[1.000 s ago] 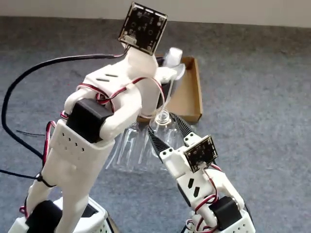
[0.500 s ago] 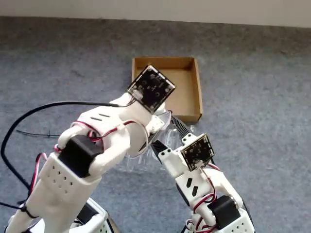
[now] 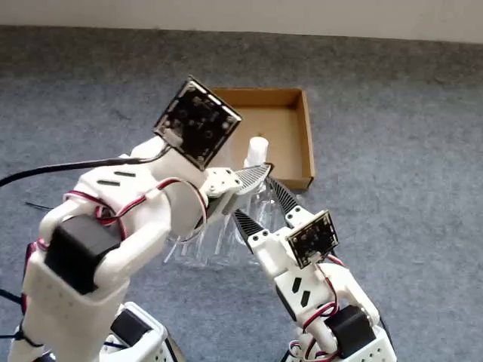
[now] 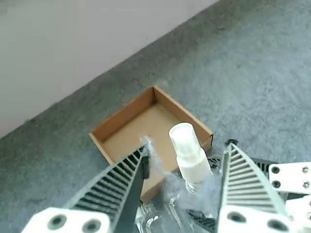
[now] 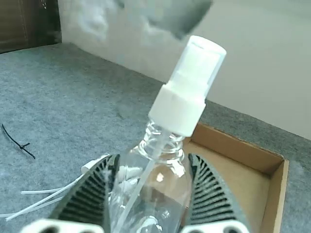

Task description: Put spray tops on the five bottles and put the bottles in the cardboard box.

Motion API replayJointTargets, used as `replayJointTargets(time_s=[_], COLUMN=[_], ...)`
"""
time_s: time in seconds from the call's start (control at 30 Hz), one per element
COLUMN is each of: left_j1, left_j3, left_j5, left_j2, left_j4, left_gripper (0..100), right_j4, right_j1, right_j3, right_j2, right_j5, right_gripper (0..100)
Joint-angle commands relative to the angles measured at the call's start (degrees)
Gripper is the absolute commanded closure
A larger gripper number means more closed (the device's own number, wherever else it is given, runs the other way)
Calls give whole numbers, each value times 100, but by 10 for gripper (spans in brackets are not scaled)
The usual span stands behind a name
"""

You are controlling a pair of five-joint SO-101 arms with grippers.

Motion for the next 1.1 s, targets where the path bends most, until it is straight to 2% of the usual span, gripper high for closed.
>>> replayJointTargets(time_s=[0.0, 0.17, 0.47, 0.67, 0.9, 1.07], left_j1=[-119, -549, -567, -848, -778, -321], left_j3=[-382, -382, -760, -927, -418, -163], left_j5=[-35, -18, -26, -35, -44, -396], left_j2=[418, 1165, 1218, 1262, 1226, 1218], left_j4=[-369, -862, -853, -800, -273, -229], left_gripper=[770, 770, 770, 770, 770, 770], right_j4=[-13, -13, -13, -13, -13, -13], right_j1=[-40, -22, -22, -22, -22, -22], right_j3=[-84, -84, -75, -75, -75, -84], right_j2=[-57, -57, -57, -57, -57, -57], right_j5=[-26, -18, -18, -18, -18, -18], right_gripper=[994, 994, 994, 994, 994, 994])
